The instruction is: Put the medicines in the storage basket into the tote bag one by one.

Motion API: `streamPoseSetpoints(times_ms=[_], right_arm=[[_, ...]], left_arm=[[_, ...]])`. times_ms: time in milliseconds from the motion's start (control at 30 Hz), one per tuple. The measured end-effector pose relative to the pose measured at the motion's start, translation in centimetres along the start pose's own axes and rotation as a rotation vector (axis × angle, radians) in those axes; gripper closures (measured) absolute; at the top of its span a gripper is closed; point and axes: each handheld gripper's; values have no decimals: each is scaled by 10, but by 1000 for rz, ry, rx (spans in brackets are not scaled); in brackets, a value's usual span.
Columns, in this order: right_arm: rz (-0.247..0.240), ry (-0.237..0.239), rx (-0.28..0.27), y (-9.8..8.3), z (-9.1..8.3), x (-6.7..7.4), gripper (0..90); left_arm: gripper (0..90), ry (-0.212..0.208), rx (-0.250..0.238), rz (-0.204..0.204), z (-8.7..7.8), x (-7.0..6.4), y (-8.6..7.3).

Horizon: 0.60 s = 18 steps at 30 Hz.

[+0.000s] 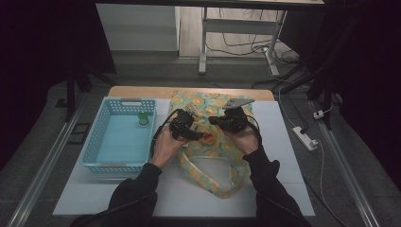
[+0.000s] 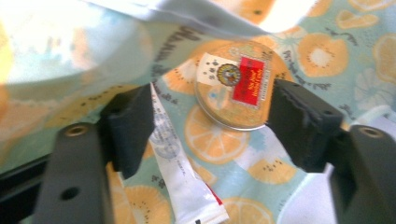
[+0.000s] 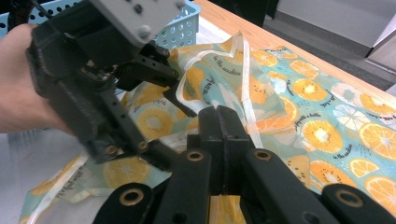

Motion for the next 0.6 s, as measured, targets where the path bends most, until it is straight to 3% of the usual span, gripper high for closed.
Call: streamPoseSetpoints(times_ms=[233, 600], right_arm=[[-1, 1, 1, 0, 0, 0, 900], [-4, 2, 1, 1, -1, 1, 900]], left_arm=[[197, -36, -5, 1, -6, -2, -4], [101, -114, -52, -14, -21, -2, -9]])
Point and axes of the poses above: each handheld gripper's, and its own axes: z roughly forward along the jaws, y roughly out of its top, x roughly to its left, and after that the axes turned 6 degrees about y, right-handed
